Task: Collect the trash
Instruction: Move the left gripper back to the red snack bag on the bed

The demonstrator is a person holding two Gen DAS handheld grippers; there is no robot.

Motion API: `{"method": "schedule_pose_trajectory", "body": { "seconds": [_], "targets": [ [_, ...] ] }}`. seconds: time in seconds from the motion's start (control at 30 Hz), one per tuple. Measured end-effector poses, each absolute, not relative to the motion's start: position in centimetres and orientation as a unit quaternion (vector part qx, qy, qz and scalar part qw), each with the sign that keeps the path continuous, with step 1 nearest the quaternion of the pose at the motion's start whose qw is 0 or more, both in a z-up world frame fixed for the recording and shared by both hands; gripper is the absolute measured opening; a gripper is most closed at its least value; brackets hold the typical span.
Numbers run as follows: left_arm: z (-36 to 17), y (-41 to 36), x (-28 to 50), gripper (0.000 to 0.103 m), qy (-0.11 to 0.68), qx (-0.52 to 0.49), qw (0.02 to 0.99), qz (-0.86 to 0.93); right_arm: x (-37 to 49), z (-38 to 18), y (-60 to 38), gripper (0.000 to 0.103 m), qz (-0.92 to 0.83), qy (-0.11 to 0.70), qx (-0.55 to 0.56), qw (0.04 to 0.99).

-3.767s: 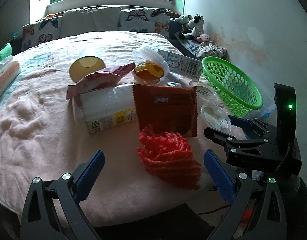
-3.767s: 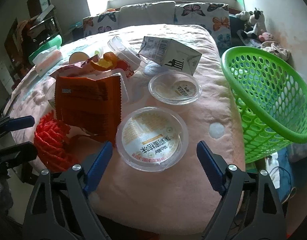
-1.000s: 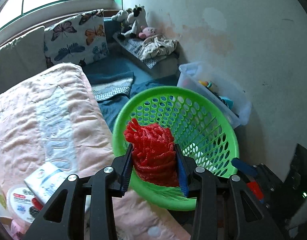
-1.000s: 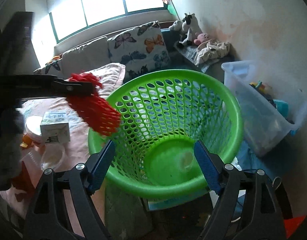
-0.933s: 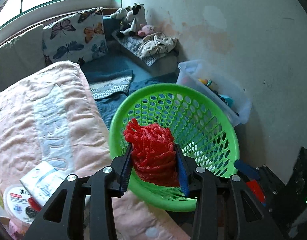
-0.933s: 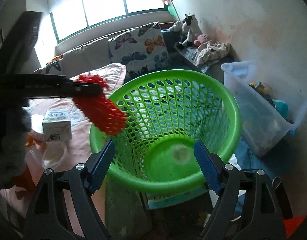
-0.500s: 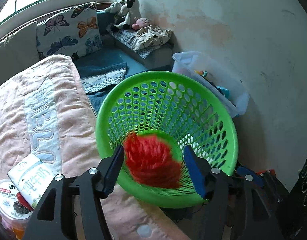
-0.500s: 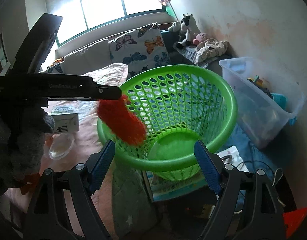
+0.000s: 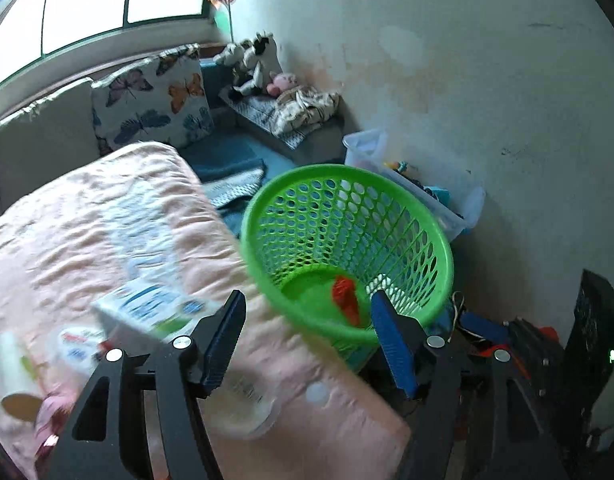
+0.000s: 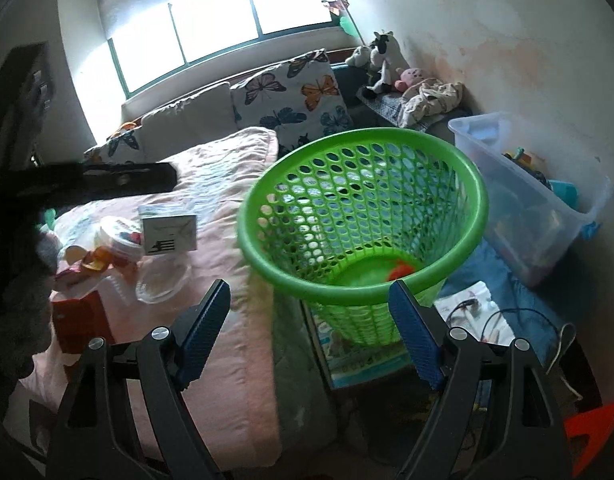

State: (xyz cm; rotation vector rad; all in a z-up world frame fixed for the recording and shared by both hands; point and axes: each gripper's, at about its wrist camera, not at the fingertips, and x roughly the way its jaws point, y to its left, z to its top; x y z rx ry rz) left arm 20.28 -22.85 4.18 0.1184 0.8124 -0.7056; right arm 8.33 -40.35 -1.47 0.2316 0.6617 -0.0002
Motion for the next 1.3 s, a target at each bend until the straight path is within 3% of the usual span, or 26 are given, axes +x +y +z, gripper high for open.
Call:
{"method": "schedule_pose_trajectory", "body": {
  "seconds": [0.4, 0.7, 1.17, 1.3],
  "targets": [
    [3.5, -11.5, 14.9, 0.063, 0.362, 0.042, 0.887, -0.282, 7.4, -0.8, -35.9, 0.085, 0.03, 0.32, 0.112, 0.94],
    [-0.4, -3.8, 13.1, 0.067, 0.397, -0.02, 0.884, -0.246, 7.5, -1.3, -33.6, 0.085, 0.05, 0.332, 0.11, 0.935],
    [-3.5, -2.4, 13.5, 0.067, 0.411, -0.061, 0.872, -0.26, 8.4, -2.1, -30.8, 0.085, 0.07, 0.354, 0.097, 0.928],
    [-3.6, -2.6, 13.2, 0.059, 0.407, -0.058, 0.871, -0.268, 8.4, -2.2, -30.6, 0.085, 0.072, 0.353, 0.095, 0.928]
  ]
}}
